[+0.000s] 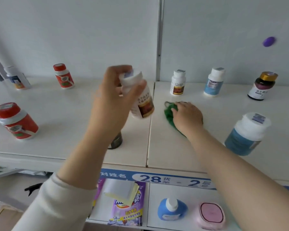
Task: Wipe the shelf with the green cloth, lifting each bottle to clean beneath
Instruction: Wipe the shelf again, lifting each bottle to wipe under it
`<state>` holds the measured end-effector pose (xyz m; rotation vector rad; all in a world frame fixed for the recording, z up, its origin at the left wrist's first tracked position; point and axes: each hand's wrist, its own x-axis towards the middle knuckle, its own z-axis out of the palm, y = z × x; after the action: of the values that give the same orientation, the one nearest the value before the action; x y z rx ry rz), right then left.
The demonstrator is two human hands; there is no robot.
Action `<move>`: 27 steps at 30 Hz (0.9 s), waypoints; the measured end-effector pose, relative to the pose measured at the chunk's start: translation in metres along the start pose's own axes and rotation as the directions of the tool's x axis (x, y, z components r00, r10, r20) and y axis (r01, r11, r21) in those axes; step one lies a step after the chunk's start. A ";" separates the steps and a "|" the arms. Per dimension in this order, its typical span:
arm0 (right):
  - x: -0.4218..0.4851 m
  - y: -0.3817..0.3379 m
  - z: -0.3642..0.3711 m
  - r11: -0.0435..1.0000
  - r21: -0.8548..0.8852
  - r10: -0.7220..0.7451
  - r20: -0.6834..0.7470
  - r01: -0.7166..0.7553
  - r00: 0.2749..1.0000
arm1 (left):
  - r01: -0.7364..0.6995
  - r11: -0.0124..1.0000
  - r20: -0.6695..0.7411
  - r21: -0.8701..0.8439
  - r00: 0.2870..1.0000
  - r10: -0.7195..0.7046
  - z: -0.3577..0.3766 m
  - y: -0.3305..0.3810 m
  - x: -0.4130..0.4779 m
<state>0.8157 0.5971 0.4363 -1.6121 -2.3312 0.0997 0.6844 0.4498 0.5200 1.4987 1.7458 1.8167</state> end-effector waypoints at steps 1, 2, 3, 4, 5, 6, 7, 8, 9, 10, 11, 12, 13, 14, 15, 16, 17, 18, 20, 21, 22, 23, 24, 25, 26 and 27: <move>0.006 -0.011 0.001 0.997 0.028 -0.070 0.055 0.068 0.996 | -0.022 1.000 -0.011 0.008 1.000 0.022 -0.006 0.004 0.006; 0.006 -0.022 0.002 0.988 0.052 -0.150 0.109 0.145 0.983 | -0.033 0.999 -0.014 0.010 0.999 0.033 -0.012 0.006 0.011; 0.000 -0.032 0.004 0.969 0.079 -0.243 0.155 0.234 0.958 | -0.038 0.999 -0.016 0.009 0.999 0.038 -0.016 0.007 0.014; -0.015 -0.038 0.007 0.936 0.117 -0.347 0.174 0.331 0.921 | -0.042 0.999 -0.017 0.006 0.999 0.043 -0.019 0.007 0.018; -0.035 -0.040 0.009 0.889 0.163 -0.451 0.157 0.427 0.878 | -0.051 0.999 -0.022 0.006 0.998 0.051 -0.022 0.007 0.022; -0.055 -0.040 0.009 0.836 0.212 -0.536 0.126 0.506 0.835 | -0.060 0.998 -0.030 0.006 0.998 0.060 -0.023 0.006 0.027; -0.068 -0.038 0.007 0.798 0.254 -0.586 0.113 0.547 0.802 | -0.067 0.998 -0.037 0.001 0.997 0.067 -0.024 0.005 0.031; -0.070 -0.034 0.006 0.781 0.275 -0.604 0.106 0.560 0.790 | -0.067 0.998 -0.041 -0.004 0.997 0.067 -0.025 0.004 0.035; -0.062 -0.032 0.006 0.788 0.276 -0.593 0.100 0.551 0.799 | -0.064 0.998 -0.045 -0.007 0.997 0.064 -0.025 0.003 0.038; -0.048 -0.032 0.007 0.808 0.266 -0.563 0.084 0.526 0.822 | -0.061 0.998 -0.047 -0.002 0.997 0.061 -0.025 0.002 0.042; -0.030 -0.033 0.008 0.840 0.252 -0.511 0.069 0.480 0.857 | -0.057 0.998 -0.044 0.007 0.997 0.057 -0.025 0.001 0.045; -0.007 -0.036 0.011 0.878 0.225 -0.445 0.060 0.423 0.893 | -0.051 0.999 -0.041 0.018 0.998 0.052 -0.025 -0.002 0.048; 0.016 -0.040 0.015 0.913 0.186 -0.379 0.058 0.363 0.924 | -0.044 0.999 -0.036 0.023 0.998 0.045 -0.024 -0.004 0.051; 0.038 -0.044 0.021 0.944 0.144 -0.308 0.059 0.298 0.949 | -0.038 0.999 -0.028 0.027 0.999 0.038 -0.024 -0.006 0.054; 0.059 -0.046 0.028 0.967 0.106 -0.239 0.060 0.232 0.969 | -0.033 0.999 -0.022 0.035 0.999 0.034 -0.024 -0.008 0.056; 0.077 -0.048 0.033 0.980 0.077 -0.189 0.059 0.184 0.980 | -0.032 0.998 -0.017 0.049 0.999 0.033 -0.025 -0.010 0.058; 0.091 -0.051 0.037 0.987 0.057 -0.156 0.064 0.152 0.986 | -0.032 0.997 -0.012 0.064 0.999 0.033 -0.025 -0.010 0.060; 0.099 -0.054 0.039 0.989 0.045 -0.141 0.073 0.138 0.987 | -0.034 0.997 -0.008 0.075 0.999 0.034 -0.025 -0.010 0.061; 0.104 -0.057 0.039 0.987 0.051 -0.154 0.098 0.150 0.983 | -0.044 0.996 -0.003 0.080 0.999 0.045 -0.025 -0.007 0.062; 0.099 -0.057 0.038 0.982 0.073 -0.181 0.113 0.174 0.977 | -0.050 0.996 0.001 0.080 0.999 0.050 -0.024 -0.005 0.062; 0.089 -0.057 0.034 0.971 0.111 -0.226 0.135 0.212 0.965 | -0.056 0.995 0.008 0.079 0.998 0.056 -0.023 -0.003 0.060; 0.074 -0.056 0.030 0.952 0.160 -0.287 0.159 0.262 0.945 | -0.060 0.995 0.016 0.078 0.998 0.059 -0.023 -0.001 0.058; 0.054 -0.055 0.025 0.922 0.209 -0.364 0.177 0.326 0.914 | -0.065 0.995 0.024 0.078 0.998 0.063 -0.022 0.001 0.056; 0.031 -0.053 0.019 0.882 0.255 -0.446 0.181 0.397 0.876 | -0.074 0.994 0.029 0.079 0.997 0.072 -0.021 0.003 0.055; 0.004 -0.051 0.014 0.840 0.295 -0.517 0.178 0.455 0.838 | -0.080 0.994 0.032 0.080 0.996 0.078 -0.021 0.005 0.053; -0.021 -0.048 0.007 0.800 0.333 -0.570 0.159 0.499 0.806 | -0.089 0.993 0.032 0.080 0.996 0.086 -0.020 0.007 0.052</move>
<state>0.7771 0.5609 0.4361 -0.7900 -2.7284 0.5048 0.6490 0.4734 0.5563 1.6492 1.7874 1.7749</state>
